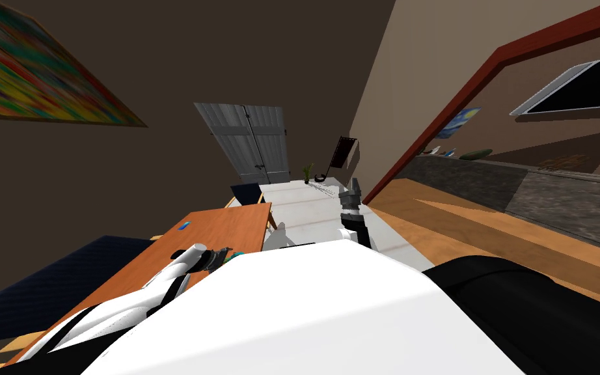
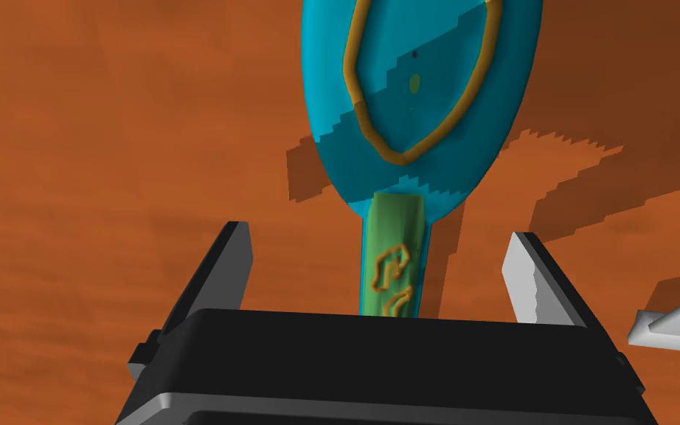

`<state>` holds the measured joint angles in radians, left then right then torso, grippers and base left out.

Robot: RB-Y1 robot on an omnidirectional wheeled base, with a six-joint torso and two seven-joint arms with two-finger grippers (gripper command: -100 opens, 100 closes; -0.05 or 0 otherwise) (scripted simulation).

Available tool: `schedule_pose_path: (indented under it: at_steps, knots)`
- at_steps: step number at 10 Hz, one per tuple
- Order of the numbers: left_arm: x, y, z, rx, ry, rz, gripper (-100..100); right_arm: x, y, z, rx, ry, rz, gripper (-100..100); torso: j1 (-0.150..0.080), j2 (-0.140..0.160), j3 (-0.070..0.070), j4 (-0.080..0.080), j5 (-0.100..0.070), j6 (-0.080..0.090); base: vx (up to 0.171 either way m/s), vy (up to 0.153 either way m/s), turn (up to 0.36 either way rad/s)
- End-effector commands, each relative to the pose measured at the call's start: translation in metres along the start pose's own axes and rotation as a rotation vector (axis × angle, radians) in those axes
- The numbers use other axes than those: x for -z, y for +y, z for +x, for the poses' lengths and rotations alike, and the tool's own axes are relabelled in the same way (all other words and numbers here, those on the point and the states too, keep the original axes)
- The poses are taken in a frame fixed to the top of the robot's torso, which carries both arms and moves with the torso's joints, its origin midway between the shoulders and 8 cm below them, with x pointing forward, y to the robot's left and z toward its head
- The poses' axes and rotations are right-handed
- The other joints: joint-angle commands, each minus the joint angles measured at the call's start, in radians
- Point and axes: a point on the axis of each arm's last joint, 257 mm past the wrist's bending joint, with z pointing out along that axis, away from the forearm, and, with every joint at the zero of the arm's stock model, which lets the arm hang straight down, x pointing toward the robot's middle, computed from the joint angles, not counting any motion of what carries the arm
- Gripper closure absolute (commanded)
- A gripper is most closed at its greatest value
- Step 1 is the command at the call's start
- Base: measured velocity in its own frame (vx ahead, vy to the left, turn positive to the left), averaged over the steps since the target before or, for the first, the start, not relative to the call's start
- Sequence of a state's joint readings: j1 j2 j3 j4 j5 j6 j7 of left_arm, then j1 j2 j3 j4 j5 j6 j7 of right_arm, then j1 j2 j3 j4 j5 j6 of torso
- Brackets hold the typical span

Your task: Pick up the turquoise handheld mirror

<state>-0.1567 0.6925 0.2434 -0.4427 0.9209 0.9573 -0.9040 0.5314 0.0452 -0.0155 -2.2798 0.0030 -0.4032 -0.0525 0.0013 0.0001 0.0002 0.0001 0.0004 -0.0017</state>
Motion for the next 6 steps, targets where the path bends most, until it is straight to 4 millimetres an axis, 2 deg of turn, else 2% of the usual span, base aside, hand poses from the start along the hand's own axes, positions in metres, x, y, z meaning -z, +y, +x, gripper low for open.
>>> schedule_pose_path:
  at_steps: [1,5,6]
  knots:
    - [0.0,0.0,0.0,0.0,0.0,0.0,100,0.0,0.0,0.0,0.0,0.0,0.0,0,0.0,0.0,0.0,0.0,0.0,0.0,0.0,0.0,0.0]
    - [-0.0001,0.0004,0.0003,0.0,0.001,-0.001,100,0.0,0.0,0.0,0.0,0.0,0.0,0,-0.002,-0.001,-0.001,0.0,-0.001,0.0,0.0,0.0,0.0]
    - [-0.0001,0.0005,0.0003,0.0,0.001,-0.001,0,0.0,0.0,0.0,0.0,0.0,0.0,0,-0.002,-0.001,-0.001,0.0,-0.001,0.0,0.0,0.0,0.0]
